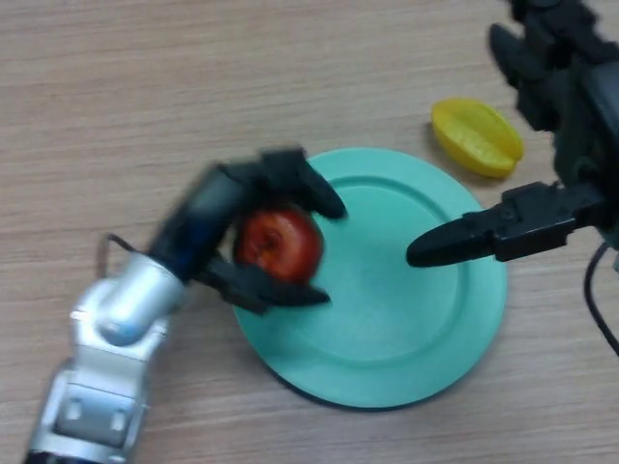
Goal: Pick up the red apple and place it on the plate
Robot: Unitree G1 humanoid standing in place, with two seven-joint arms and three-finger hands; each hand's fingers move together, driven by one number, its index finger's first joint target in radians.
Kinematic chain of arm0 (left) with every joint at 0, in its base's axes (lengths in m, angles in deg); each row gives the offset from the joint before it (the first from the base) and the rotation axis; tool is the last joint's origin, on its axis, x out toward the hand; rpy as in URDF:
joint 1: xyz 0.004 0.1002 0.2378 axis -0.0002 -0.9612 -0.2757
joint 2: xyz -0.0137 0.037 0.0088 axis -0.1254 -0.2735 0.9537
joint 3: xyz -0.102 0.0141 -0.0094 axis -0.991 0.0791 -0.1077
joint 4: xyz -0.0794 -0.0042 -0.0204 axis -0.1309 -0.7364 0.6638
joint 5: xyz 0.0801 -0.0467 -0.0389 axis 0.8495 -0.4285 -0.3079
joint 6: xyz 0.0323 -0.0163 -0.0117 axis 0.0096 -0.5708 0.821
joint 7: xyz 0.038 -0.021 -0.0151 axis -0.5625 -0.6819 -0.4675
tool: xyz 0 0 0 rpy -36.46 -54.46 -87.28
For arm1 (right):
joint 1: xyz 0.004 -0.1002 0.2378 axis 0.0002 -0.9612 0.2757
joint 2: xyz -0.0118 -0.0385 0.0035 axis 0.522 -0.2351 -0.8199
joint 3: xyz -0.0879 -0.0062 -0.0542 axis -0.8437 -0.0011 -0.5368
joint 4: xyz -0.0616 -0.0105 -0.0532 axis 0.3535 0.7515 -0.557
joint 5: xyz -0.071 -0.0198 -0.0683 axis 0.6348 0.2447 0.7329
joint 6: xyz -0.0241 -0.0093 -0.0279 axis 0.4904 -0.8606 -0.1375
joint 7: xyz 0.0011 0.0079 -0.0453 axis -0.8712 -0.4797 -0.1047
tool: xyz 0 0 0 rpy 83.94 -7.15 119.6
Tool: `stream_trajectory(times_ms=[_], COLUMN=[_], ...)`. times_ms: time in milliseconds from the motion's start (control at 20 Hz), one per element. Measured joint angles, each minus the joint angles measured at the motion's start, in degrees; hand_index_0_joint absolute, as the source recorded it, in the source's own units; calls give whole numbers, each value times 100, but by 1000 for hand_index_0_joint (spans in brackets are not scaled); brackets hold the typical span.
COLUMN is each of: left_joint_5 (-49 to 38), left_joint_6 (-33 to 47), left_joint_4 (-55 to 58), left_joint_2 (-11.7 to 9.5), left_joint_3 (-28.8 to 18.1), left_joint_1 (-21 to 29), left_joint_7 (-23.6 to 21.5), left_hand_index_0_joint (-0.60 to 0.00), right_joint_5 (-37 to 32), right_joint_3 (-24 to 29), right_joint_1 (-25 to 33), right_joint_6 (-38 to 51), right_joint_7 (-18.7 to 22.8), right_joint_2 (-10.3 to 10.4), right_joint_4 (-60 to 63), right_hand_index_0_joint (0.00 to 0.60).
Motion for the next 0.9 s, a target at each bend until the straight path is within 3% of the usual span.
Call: stream_trajectory(times_ms=[50, 150, 300, 350, 400, 500, 550, 750, 900], left_joint_5=[438, 388, -3, -4, -2, 19, 13, -326, -942], left_joint_6=[289, 347, 416, 452, 486, 491, 510, 216, -308], left_joint_4=[-295, -508, -646, -797, -1143, -1308, -1296, -567, 480], left_joint_2=[-4, 62, 80, 96, 119, 103, 108, 133, -44], left_joint_3=[138, 260, 268, 271, 273, 241, 227, -169, -600], left_joint_1=[64, 215, 469, 545, 711, 825, 841, 722, 533], left_joint_7=[-11, -15, -281, -410, -647, -1028, -1038, -571, -572], left_hand_index_0_joint=[-600, -600, -200, -99, 0, 0, 0, 0, 0], right_joint_5=[-140, -294, -342, -458, -725, -829, -827, -836, -902], right_joint_3=[91, 283, 409, 513, 705, 879, 952, 974, 960], right_joint_1=[2, 3, 4, -13, -100, -143, -142, -125, -121], right_joint_6=[0, 0, 0, 4, 100, 364, 399, 839, 974], right_joint_7=[-1, -2, -5, -8, -12, -10, -3, 51, 207], right_joint_2=[-86, -204, -309, -337, -507, -747, -757, -853, -896], right_joint_4=[-10, -38, -120, -122, -109, 44, 69, 302, 498], right_hand_index_0_joint=[0, 0, 0, 0, 0, 0, 0, 0, 0])
